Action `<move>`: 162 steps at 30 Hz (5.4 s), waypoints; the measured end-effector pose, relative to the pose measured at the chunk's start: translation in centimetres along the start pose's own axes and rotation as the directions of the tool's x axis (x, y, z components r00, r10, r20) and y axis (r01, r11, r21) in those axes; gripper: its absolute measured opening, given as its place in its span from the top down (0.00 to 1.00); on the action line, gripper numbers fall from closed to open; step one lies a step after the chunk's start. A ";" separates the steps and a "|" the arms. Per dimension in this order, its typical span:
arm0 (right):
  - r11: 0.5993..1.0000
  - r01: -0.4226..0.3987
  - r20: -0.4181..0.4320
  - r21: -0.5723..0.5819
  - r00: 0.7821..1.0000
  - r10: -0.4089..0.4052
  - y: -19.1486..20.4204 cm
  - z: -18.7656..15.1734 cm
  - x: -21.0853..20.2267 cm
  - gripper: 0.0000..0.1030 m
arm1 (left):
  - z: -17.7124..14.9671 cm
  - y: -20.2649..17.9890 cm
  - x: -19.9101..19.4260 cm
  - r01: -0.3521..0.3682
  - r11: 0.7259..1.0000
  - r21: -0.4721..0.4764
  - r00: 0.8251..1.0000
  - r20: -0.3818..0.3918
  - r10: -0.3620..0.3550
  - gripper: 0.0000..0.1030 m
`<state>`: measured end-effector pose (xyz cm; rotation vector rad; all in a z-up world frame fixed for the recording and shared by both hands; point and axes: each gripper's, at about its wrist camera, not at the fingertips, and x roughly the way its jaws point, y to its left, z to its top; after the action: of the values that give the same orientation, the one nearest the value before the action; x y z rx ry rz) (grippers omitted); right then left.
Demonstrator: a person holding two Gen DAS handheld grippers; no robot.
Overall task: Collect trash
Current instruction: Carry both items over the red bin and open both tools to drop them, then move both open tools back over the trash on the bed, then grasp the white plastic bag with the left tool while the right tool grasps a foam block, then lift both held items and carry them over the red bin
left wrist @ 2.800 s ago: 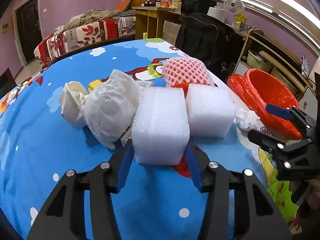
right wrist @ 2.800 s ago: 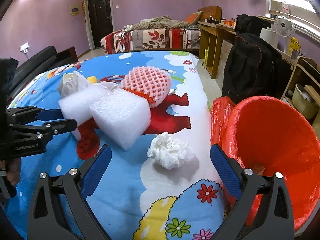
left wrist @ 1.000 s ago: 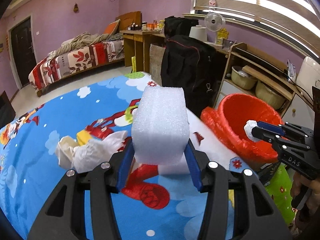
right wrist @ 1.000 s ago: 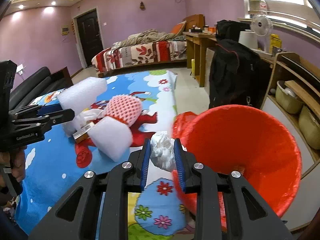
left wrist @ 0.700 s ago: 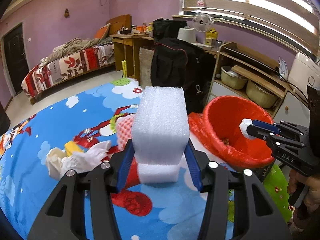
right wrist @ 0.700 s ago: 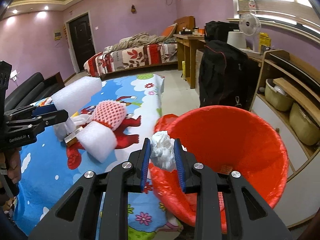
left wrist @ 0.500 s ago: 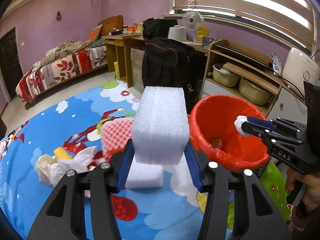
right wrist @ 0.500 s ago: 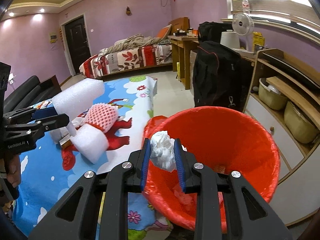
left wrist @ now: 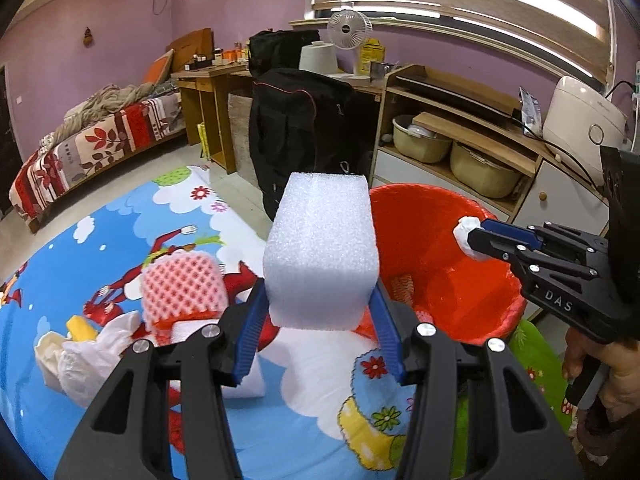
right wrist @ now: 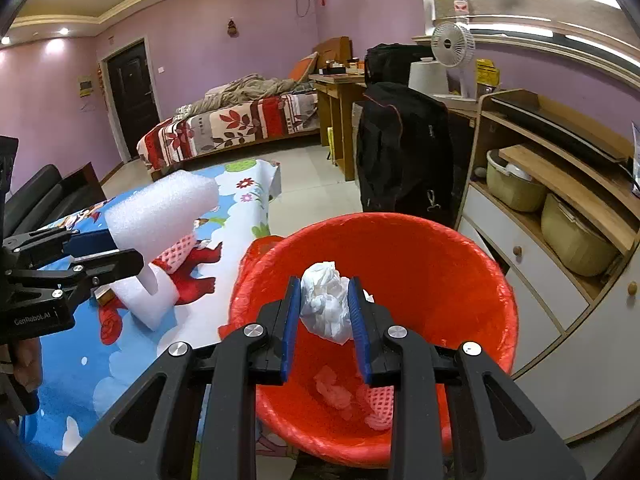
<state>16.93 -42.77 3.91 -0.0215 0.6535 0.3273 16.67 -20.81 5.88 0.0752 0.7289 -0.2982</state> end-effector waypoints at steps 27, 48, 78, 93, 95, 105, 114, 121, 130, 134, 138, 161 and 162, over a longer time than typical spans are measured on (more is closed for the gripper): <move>0.995 0.067 0.046 0.077 0.996 -0.071 -4.2 1.3 -0.7 0.73 | 4.5 -4.0 2.9 0.105 0.994 0.022 0.994 -0.001 -0.105 0.51; 0.988 0.100 0.085 0.118 0.990 -0.111 -5.4 0.3 -1.7 0.19 | 3.9 -3.6 3.3 0.140 0.990 -0.010 0.990 0.006 -0.140 0.25; 0.994 -0.102 0.082 0.037 0.992 0.099 5.8 0.0 -1.1 0.08 | -4.6 7.6 -7.0 -0.028 0.976 -0.214 0.995 0.089 0.048 0.21; 0.982 -0.182 0.031 -0.045 0.982 0.184 11.6 -0.2 0.0 0.08 | -9.7 13.7 -9.7 -0.126 0.932 -0.340 0.987 0.053 0.153 0.21; 0.980 -0.190 0.026 -0.050 0.981 0.192 12.3 -0.3 0.2 0.08 | -10.2 14.5 -10.0 -0.141 0.926 -0.351 0.984 0.052 0.169 0.22; 0.974 -0.217 -0.023 -0.066 0.976 0.216 15.1 -0.6 2.2 0.07 | -11.3 17.6 -10.6 -0.170 0.898 -0.406 0.978 0.041 0.204 0.25; 0.967 -0.241 -0.059 -0.084 0.970 0.237 17.8 -0.6 4.3 0.08 | -11.9 19.6 -9.0 -0.197 0.878 -0.436 0.975 0.007 0.222 0.31; 0.968 -0.234 -0.077 -0.091 0.971 0.228 19.1 -0.5 5.9 0.08 | -11.4 20.4 -7.1 -0.200 0.878 -0.435 0.976 -0.012 0.217 0.33; 0.971 -0.213 -0.109 -0.105 0.973 0.202 20.6 -0.6 7.8 0.08 | -10.6 21.1 -4.0 -0.215 0.879 -0.426 0.976 -0.070 0.205 0.35; 0.975 -0.193 -0.129 -0.110 0.975 0.179 20.8 -0.8 8.7 0.08 | -10.8 21.2 -2.7 -0.224 0.880 -0.420 0.975 -0.106 0.198 0.38; 0.978 -0.173 -0.147 -0.115 0.977 0.156 20.9 -1.0 9.8 0.08 | -10.9 21.3 -2.0 -0.228 0.881 -0.414 0.973 -0.125 0.193 0.45; 0.971 -0.185 -0.196 -0.153 0.968 0.154 21.6 -1.6 11.9 0.23 | -11.1 19.6 -2.1 -0.147 0.894 -0.423 0.988 -0.106 0.113 0.67; 0.971 -0.186 -0.196 -0.152 0.968 0.154 21.5 -1.6 11.8 0.23 | -11.0 19.5 -2.2 -0.146 0.894 -0.423 0.988 -0.104 0.112 0.67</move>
<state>18.23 -19.06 -2.65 -0.1604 0.8106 0.5518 13.73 0.20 -1.58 -0.2859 0.8484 -0.0008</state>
